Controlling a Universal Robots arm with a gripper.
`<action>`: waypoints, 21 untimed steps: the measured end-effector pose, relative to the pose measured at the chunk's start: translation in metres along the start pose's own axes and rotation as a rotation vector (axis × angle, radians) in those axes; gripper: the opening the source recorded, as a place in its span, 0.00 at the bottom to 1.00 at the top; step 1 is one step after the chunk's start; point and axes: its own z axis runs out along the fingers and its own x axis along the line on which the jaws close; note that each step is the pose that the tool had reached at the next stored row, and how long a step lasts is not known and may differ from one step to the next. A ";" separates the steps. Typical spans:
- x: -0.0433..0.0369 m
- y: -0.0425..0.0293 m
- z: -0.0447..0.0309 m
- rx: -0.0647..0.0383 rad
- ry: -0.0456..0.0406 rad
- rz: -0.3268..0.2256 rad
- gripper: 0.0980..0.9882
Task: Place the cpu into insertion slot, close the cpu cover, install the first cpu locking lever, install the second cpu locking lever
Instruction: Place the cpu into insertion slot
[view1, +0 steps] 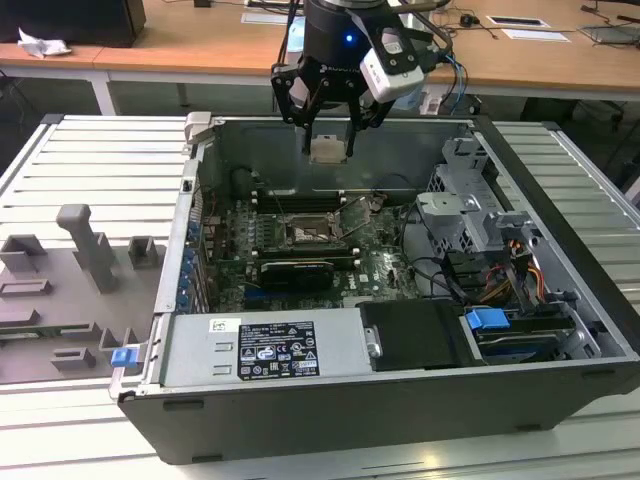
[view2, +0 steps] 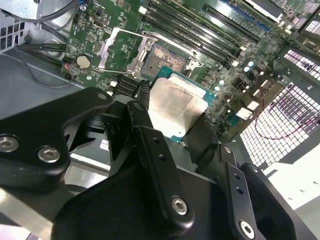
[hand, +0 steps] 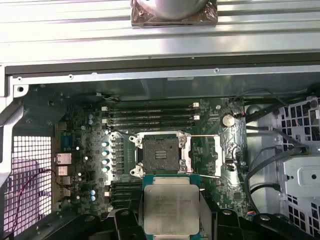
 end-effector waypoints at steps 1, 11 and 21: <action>0.0000 0.0000 0.0001 0.000 -0.0003 0.003 0.49; 0.0000 0.0000 0.0005 -0.001 -0.0047 0.051 0.49; 0.0000 0.0000 0.0007 -0.002 -0.0079 0.088 0.49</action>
